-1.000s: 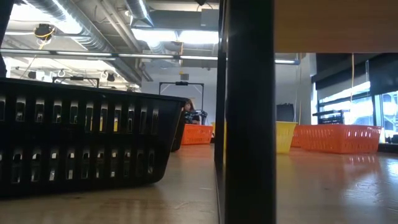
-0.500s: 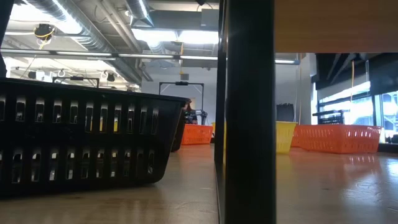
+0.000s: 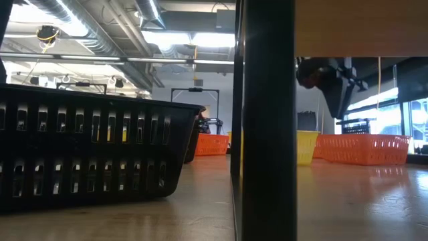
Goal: Stack baskets on shelf by color
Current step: Put the bottom right orange bin on the shelf
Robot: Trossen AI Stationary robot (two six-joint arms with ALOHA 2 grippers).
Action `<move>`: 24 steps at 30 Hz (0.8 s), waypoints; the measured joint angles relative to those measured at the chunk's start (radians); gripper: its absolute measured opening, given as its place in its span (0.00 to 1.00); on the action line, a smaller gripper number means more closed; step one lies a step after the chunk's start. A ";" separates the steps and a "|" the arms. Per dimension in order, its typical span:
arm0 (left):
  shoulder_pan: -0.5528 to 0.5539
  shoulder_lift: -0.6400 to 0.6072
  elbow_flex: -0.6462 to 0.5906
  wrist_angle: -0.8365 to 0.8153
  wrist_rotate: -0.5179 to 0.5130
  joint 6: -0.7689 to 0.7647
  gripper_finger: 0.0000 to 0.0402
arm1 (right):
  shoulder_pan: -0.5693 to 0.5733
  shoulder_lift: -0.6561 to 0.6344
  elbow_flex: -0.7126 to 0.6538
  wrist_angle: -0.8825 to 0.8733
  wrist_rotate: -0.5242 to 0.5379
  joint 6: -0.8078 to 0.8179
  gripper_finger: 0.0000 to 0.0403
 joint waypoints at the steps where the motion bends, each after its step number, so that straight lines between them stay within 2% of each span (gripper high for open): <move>1: -0.002 -0.003 0.000 0.001 -0.001 0.000 0.14 | -0.002 0.013 0.000 0.000 0.000 -0.002 0.19; 20: -0.002 -0.003 0.000 0.000 0.001 0.003 0.14 | -0.005 0.174 0.000 0.051 0.009 -0.027 0.19; 24: -0.002 -0.003 0.000 0.000 0.001 0.003 0.14 | -0.004 0.220 0.000 0.083 0.065 -0.078 0.19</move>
